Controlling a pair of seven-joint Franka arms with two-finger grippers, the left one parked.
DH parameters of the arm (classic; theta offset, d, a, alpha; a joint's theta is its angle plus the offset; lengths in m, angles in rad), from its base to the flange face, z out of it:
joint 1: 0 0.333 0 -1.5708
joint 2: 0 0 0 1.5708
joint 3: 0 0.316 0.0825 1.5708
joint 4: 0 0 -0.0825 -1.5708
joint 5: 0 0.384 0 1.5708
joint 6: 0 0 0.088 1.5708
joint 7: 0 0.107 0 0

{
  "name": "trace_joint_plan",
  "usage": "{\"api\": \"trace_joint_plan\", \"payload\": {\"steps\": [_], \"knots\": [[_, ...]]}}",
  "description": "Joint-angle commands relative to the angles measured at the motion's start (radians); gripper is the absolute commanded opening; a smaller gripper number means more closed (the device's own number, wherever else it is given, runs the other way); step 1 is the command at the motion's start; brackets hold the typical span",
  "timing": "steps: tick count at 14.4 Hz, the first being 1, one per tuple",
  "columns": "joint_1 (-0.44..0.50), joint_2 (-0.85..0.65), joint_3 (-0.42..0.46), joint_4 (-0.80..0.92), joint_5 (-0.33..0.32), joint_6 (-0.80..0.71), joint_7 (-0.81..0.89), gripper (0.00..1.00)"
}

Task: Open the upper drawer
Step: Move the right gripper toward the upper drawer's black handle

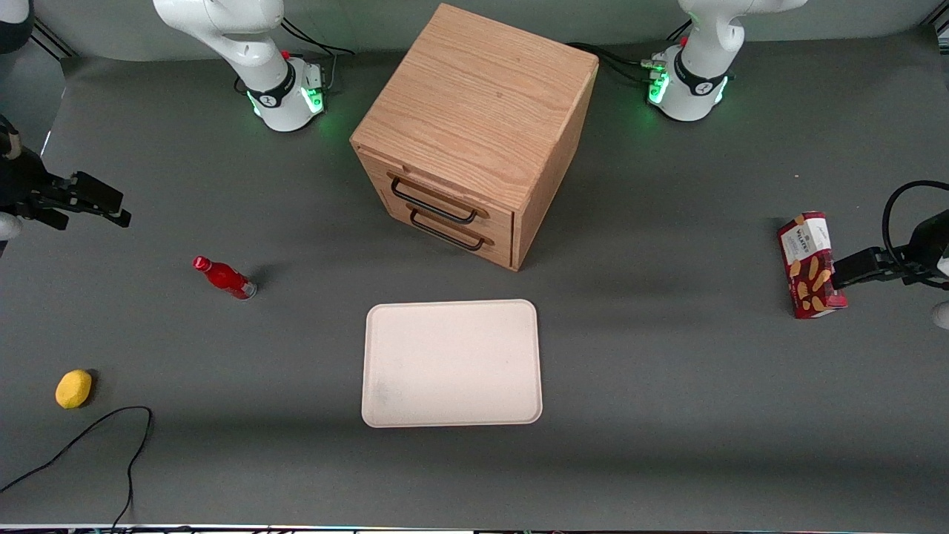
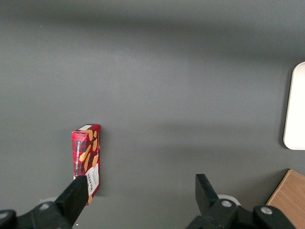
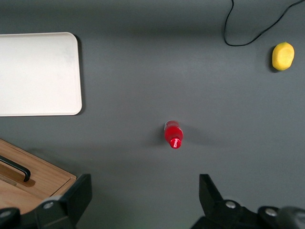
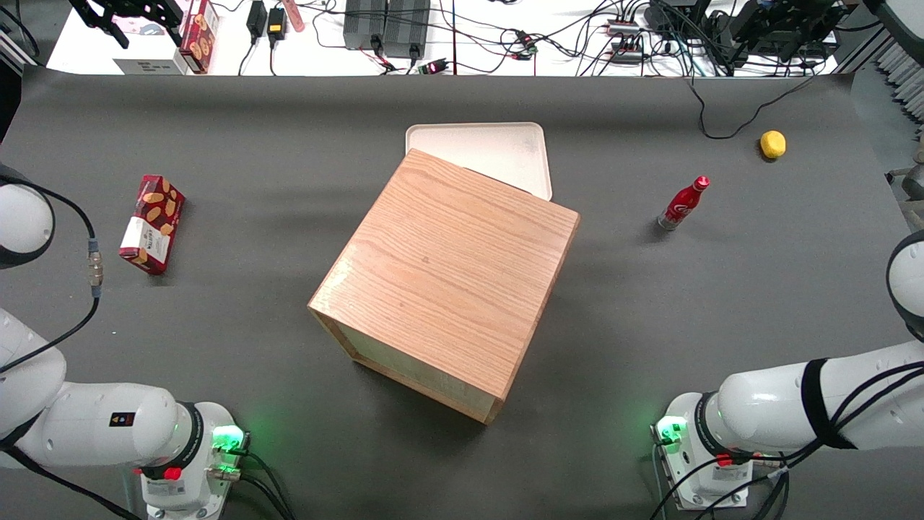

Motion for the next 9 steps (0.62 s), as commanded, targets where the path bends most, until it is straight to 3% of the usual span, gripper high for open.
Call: {"api": "trace_joint_plan", "payload": {"steps": [1, 7, 9], "knots": [[0.0, 0.005, -0.014, 0.016, 0.012, -0.033, 0.024, 1.0], [0.011, 0.072, 0.006, 0.079, 0.017, -0.033, 0.013, 1.0], [0.011, 0.098, 0.093, 0.101, 0.021, -0.029, 0.011, 1.0]]}}
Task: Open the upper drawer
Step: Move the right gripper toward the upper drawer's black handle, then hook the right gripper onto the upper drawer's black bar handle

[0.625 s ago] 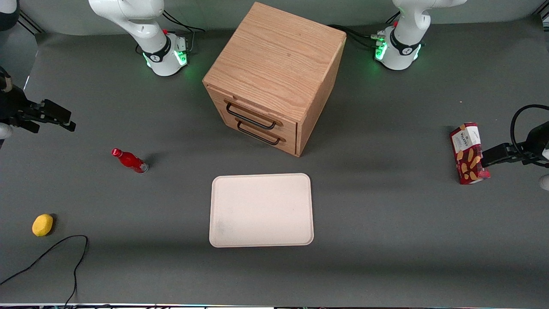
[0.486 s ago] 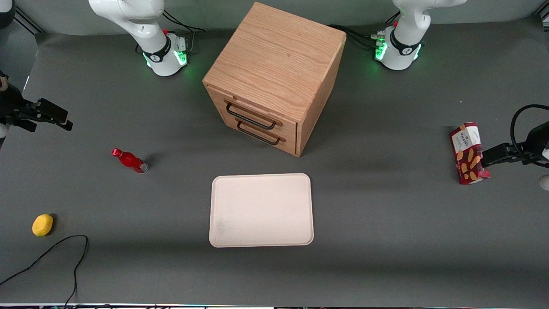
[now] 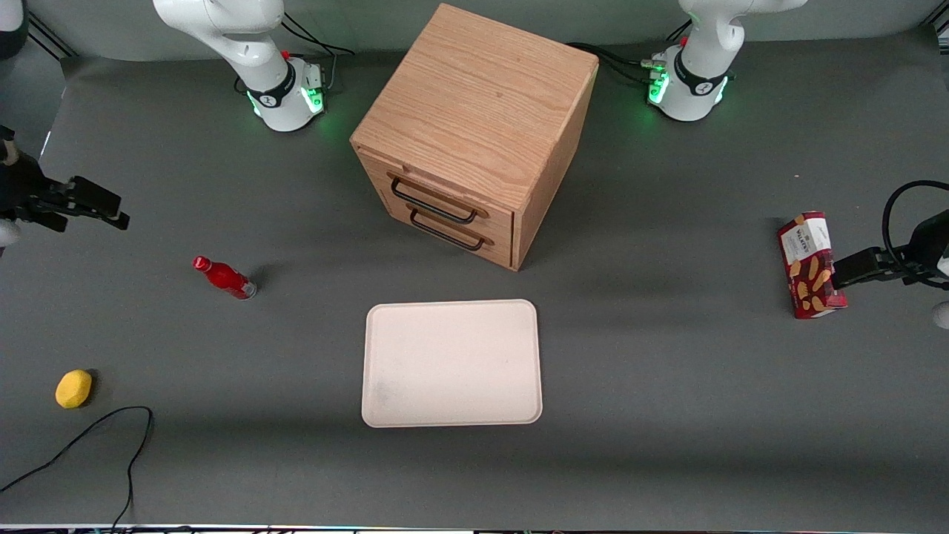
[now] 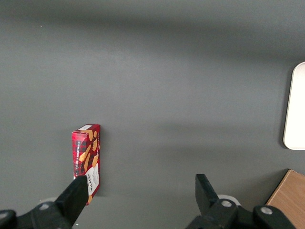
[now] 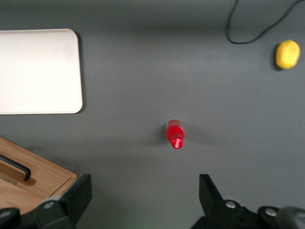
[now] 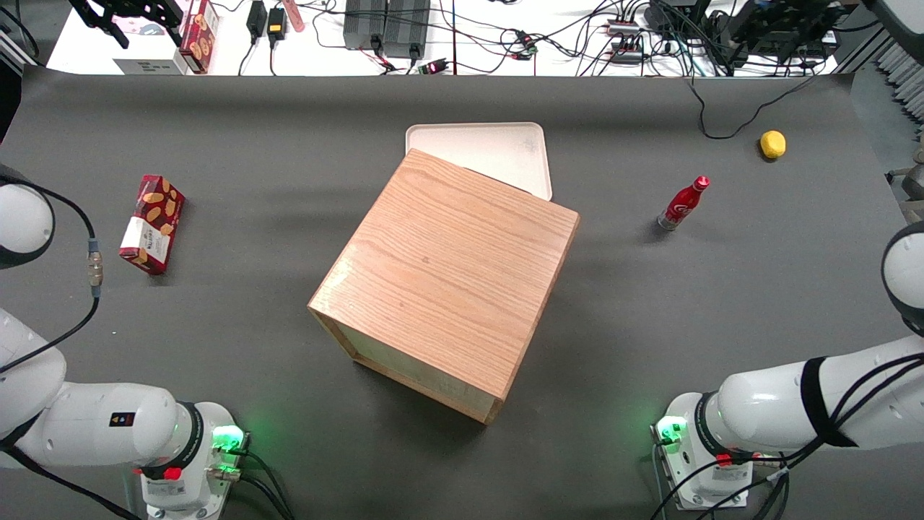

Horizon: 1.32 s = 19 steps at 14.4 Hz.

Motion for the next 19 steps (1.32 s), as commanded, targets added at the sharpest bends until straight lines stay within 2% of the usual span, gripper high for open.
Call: {"api": "trace_joint_plan", "payload": {"steps": [1, 5, 7, 9, 12, 19], "knots": [[0.008, 0.08, 0.117, 0.088, 0.02, -0.015, 0.01, 1.0], [0.008, 0.205, 0.4, 0.17, 0.011, -0.009, 0.008, 1.0], [0.008, 0.264, 0.535, 0.176, 0.005, -0.003, -0.089, 1.0], [0.008, 0.314, 0.614, 0.176, -0.067, 0.032, -0.238, 1.0], [0.022, 0.351, 0.692, 0.156, -0.093, 0.032, -0.318, 1.0], [0.054, 0.393, 0.7, 0.012, -0.102, 0.199, -0.326, 1.0]]}}
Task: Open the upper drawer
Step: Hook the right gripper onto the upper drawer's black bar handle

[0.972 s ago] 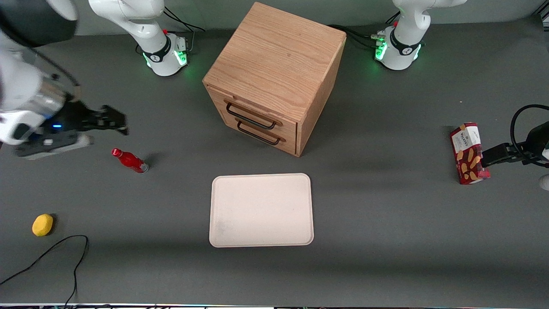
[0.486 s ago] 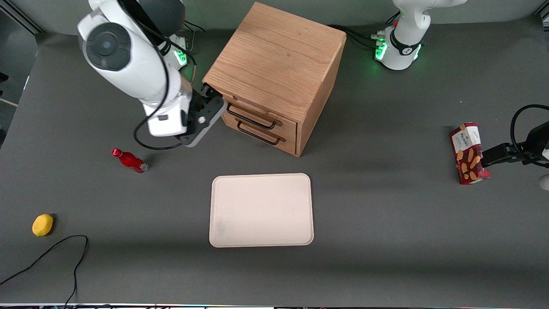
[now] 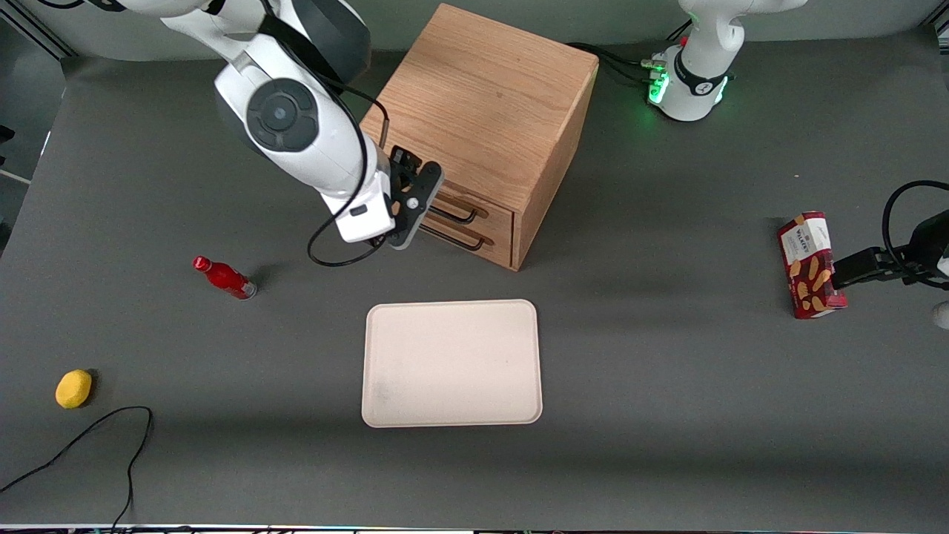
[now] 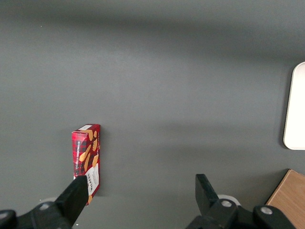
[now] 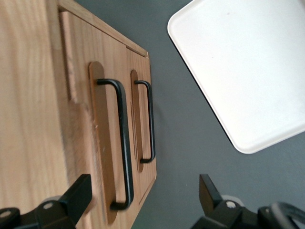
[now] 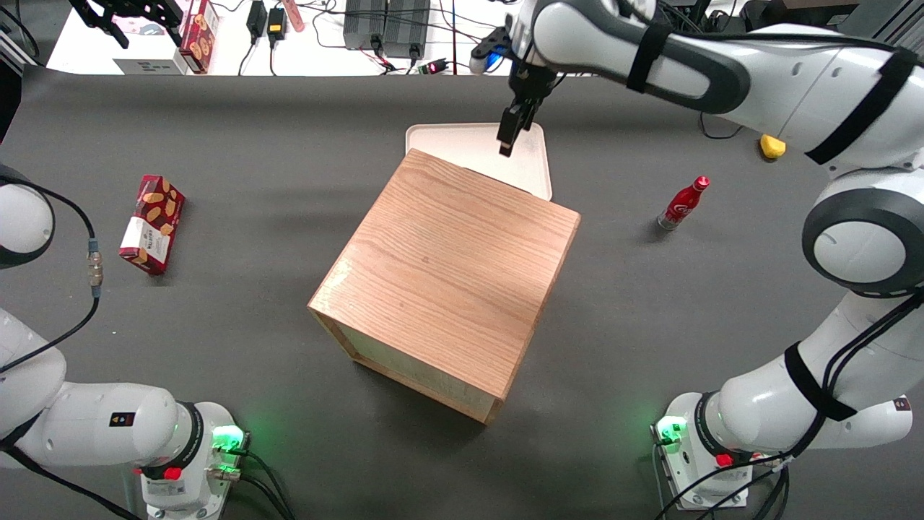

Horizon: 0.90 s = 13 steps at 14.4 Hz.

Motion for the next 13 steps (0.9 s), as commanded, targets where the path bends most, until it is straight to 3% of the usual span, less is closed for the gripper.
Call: {"api": "trace_joint_plan", "payload": {"steps": [1, 7, 13], "knots": [[-0.002, 0.005, 0.007, -0.066, -0.031, 0.08, -0.026, 1.0], [0.001, 0.016, 0.005, -0.165, -0.063, 0.209, -0.02, 1.0], [0.012, 0.049, -0.002, -0.169, -0.11, 0.246, -0.028, 1.0]]}}
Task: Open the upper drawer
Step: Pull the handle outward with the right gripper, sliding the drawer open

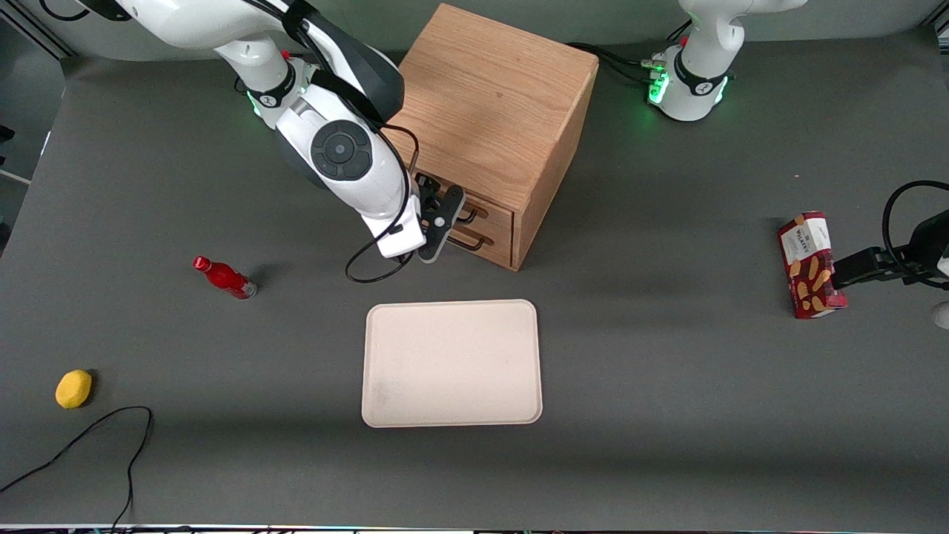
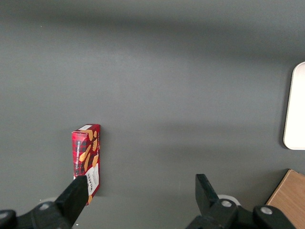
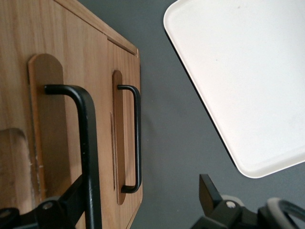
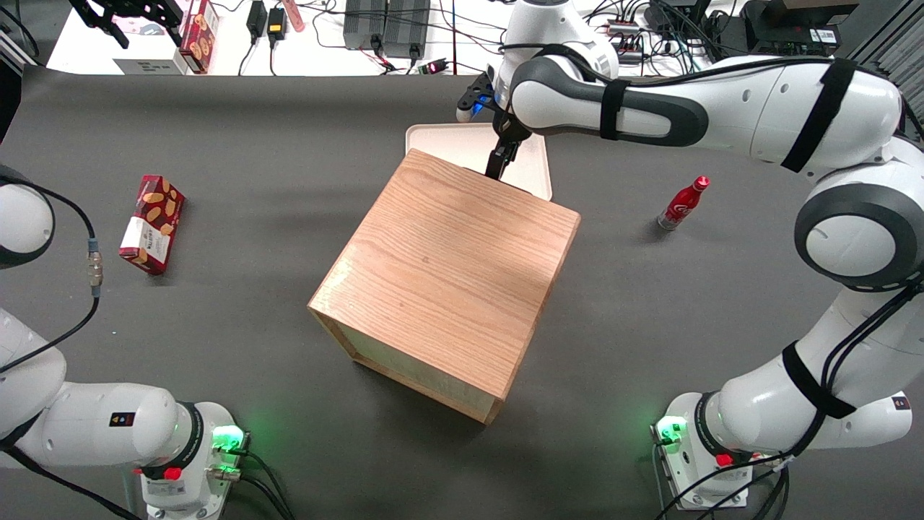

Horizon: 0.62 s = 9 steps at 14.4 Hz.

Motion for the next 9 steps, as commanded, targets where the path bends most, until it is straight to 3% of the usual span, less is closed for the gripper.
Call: {"api": "trace_joint_plan", "payload": {"steps": [1, 9], "knots": [[-0.001, 0.022, -0.004, 0.005, -0.046, 0.035, -0.024, 1.0], [-0.004, 0.091, -0.139, 0.146, -0.043, 0.04, -0.095, 1.0]]}}
